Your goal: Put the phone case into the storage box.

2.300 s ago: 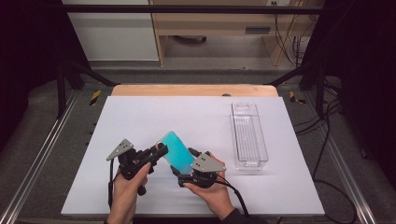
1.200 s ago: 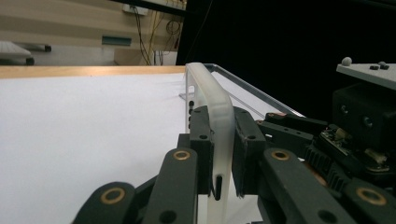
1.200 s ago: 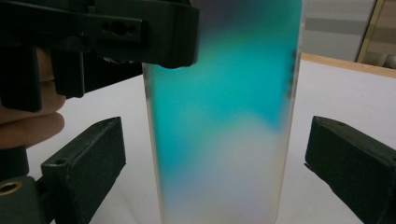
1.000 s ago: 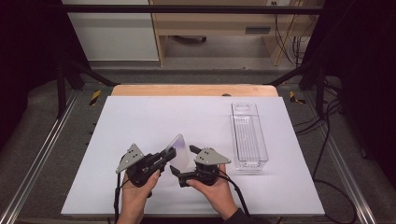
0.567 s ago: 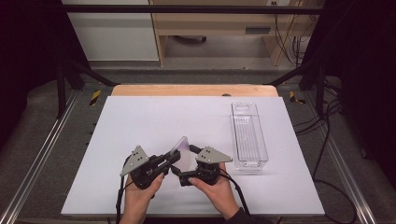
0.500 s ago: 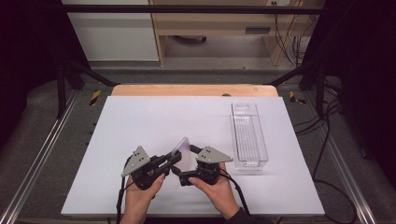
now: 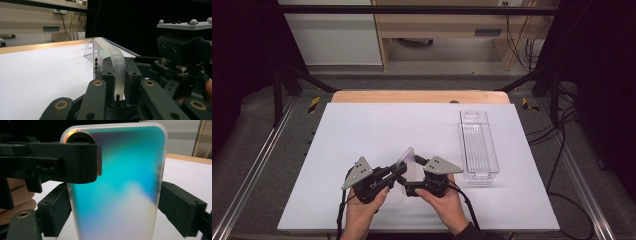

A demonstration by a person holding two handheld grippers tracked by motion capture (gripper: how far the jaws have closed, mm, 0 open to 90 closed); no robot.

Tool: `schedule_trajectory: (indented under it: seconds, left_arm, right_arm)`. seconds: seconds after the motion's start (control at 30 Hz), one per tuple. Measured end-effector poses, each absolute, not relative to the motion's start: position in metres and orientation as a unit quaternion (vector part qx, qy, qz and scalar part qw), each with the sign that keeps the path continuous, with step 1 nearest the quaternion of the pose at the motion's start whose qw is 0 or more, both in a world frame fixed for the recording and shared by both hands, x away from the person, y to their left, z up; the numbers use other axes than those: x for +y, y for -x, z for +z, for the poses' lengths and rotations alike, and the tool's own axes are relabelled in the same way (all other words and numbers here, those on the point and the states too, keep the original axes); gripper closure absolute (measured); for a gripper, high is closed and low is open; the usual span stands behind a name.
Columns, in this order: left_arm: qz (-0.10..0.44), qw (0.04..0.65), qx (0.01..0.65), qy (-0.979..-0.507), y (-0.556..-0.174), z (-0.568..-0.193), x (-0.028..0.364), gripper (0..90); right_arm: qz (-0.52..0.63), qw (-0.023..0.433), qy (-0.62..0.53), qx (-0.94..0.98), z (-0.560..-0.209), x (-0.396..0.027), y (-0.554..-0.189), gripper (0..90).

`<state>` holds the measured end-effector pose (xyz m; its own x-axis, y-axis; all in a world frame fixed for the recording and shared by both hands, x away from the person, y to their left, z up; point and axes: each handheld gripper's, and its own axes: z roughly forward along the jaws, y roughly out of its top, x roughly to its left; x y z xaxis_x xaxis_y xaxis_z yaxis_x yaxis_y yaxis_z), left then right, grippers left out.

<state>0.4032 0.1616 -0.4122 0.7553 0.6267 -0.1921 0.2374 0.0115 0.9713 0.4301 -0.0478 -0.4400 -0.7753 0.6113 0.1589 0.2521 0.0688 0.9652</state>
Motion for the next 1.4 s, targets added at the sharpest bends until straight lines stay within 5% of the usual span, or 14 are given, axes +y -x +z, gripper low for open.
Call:
schedule_trajectory:
  seconds: [0.33,0.97,1.4]
  left_arm:
    - [0.149,0.637,0.320,-0.686,-0.405,-0.413,0.162,79.4]
    - [0.265,0.611,0.374,-0.646,-0.409,-0.404,0.200,15.8]
    - [0.309,0.563,0.403,-0.652,-0.394,-0.434,0.228,7.3]
  right_arm:
    - [0.599,0.160,-0.306,0.722,-0.439,-0.047,-0.428,17.4]
    - [0.591,0.190,-0.332,0.710,-0.439,-0.057,-0.430,17.7]
    - [0.583,0.201,-0.328,0.716,-0.437,-0.057,-0.430,17.7]
